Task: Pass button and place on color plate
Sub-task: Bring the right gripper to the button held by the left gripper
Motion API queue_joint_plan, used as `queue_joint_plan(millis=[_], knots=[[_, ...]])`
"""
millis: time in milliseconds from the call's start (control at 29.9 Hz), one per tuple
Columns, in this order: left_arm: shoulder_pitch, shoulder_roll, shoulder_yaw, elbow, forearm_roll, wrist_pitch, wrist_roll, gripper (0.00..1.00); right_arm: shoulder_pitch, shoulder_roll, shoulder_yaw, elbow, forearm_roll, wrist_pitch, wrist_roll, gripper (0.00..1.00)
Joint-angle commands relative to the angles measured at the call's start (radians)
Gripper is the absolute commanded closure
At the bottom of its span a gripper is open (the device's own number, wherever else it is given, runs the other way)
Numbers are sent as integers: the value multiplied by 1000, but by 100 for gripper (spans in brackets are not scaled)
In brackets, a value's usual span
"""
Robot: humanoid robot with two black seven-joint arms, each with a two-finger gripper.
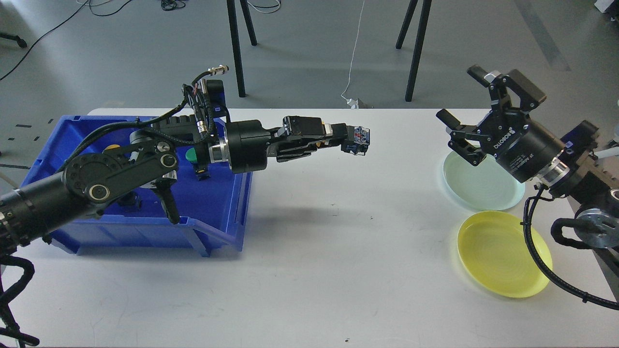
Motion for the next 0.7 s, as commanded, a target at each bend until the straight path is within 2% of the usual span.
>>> queue_joint_plan(millis=[0, 134, 669], knots=[[1, -1, 3, 0, 2, 0, 0, 89, 0, 70, -57, -8, -5, 0, 0, 5], [1, -1, 0, 0, 1, 0, 0, 89, 9, 121, -80, -12, -7, 0, 2, 5], [0, -2, -2, 3, 1, 0, 0, 89, 124, 185, -213, -46, -8, 0, 2, 6]])
